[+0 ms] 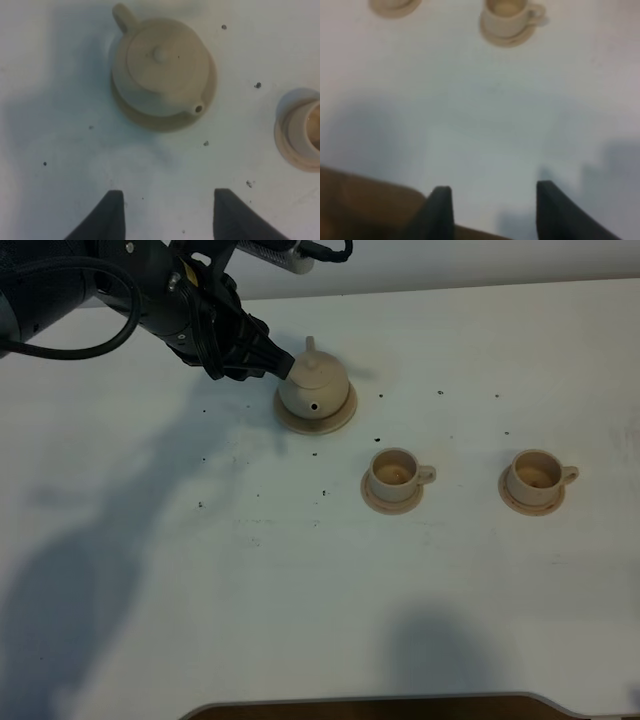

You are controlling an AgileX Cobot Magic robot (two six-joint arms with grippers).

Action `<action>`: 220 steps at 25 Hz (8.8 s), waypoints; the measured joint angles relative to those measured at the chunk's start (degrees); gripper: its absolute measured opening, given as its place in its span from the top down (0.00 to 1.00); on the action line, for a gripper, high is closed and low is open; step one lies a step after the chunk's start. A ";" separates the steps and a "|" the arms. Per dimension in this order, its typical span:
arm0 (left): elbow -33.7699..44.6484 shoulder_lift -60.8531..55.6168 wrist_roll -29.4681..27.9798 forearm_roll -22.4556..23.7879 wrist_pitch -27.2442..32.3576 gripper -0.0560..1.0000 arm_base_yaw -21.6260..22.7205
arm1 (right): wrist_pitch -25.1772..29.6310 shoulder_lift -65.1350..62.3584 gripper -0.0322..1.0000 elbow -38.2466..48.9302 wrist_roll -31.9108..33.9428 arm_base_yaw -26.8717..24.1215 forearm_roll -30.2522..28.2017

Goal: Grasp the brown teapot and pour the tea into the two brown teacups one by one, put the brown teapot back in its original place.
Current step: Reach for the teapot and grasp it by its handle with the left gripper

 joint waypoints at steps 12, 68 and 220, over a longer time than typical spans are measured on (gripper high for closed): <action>0.00 5.19 0.15 0.60 -2.09 0.56 0.00 | 0.00 -15.44 0.58 0.00 0.18 -10.04 0.26; -44.64 40.62 -8.71 0.93 1.05 0.57 2.84 | -0.05 -15.86 0.58 0.07 0.18 -10.11 0.48; -44.77 39.98 34.64 6.88 15.77 0.84 2.07 | -0.05 -15.91 0.58 0.07 0.20 -10.11 0.48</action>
